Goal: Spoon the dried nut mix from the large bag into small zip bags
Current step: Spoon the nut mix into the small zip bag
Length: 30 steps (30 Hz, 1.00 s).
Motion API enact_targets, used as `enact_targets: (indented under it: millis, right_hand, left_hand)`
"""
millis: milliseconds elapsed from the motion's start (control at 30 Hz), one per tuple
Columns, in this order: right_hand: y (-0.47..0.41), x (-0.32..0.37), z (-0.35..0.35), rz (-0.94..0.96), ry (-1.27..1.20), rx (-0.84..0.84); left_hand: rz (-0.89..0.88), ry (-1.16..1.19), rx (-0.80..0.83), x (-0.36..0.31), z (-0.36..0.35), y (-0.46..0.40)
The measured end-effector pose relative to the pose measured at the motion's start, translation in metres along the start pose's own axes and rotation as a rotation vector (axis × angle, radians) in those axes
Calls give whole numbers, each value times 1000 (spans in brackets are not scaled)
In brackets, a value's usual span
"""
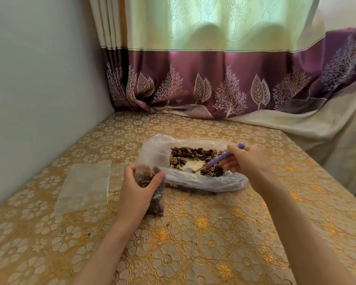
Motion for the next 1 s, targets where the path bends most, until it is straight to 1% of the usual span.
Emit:
enact_targets:
  millis: [167, 300, 433, 500, 600, 833, 1000]
  right_hand:
    - [2, -11, -17, -105, -128, 42]
    - [3, -21, -19, -210, -225, -10]
    - [3, -26, -19, -275, -288, -17]
    - [3, -26, -19, -288, -329, 5]
    - [4, -24, -16, -280, -379, 20]
    - [4, -14, -11, -202, -409, -16]
    - [6, 6, 0, -113, -487, -105]
  left_hand:
    - [5, 2, -1, -1, -1, 0]
    - [1, 6, 0, -2, -1, 1]
    - [9, -1, 0, -4, 0, 2]
    - [16, -2, -1, -5, 0, 2]
    - [20, -8, 0, -5, 1, 3]
    - [22, -35, -4, -5, 0, 3]
    - [39, -39, -4, -5, 1, 3]
Point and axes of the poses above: each hand's wrist, its own y-axis away from the middle knuckle, its own z-axis out of the back of the hand, x = y × z, the point moved 6 cm from there along -y, towards the middle knuckle, and after that the axes turned 1 degree about z, right-handed, at the moved point
